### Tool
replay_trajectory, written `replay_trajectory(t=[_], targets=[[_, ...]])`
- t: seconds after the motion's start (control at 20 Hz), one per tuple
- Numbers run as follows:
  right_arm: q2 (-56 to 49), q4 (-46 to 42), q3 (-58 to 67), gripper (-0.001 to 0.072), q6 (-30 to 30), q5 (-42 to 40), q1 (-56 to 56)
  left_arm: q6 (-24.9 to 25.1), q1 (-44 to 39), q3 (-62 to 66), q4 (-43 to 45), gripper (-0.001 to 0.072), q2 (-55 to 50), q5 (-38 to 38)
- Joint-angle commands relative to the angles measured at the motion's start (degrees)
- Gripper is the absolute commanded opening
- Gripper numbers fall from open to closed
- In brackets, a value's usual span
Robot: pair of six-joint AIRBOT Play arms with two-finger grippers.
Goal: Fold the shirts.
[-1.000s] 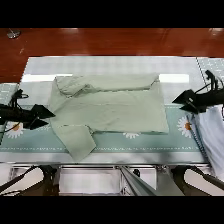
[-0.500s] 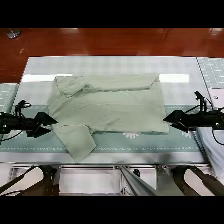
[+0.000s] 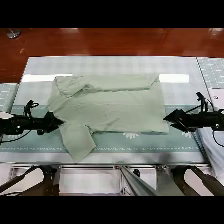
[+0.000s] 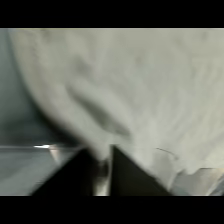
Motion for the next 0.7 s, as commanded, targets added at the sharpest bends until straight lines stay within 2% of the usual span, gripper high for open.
replay_trajectory(t=[0.0,0.1,0.15,0.4,0.65], targets=[[0.02,-8.81,-0.04,0.0617,4.72,-1.25,-4.22,5.16,-0.94,0.37,-4.17,0.0027,-0.09,-2.89],[0.02,-15.3,-0.48,0.0617,8.13,0.68,-4.44,5.55,-0.94,0.48,-4.2,0.0027,0.09,-3.28],[-0.02,-14.71,-1.33,0.0617,8.31,1.16,-4.44,5.55,-0.98,0.52,-4.22,0.0027,0.07,-3.23],[-3.1,-7.45,-4.37,0.0617,7.1,-2.43,1.16,5.51,-1.01,0.52,-4.2,0.0027,0.07,-3.23],[-11.5,-0.87,0.81,0.0617,7.19,-8.26,6.58,5.31,-1.01,0.52,-4.22,0.0028,0.04,-3.26]])
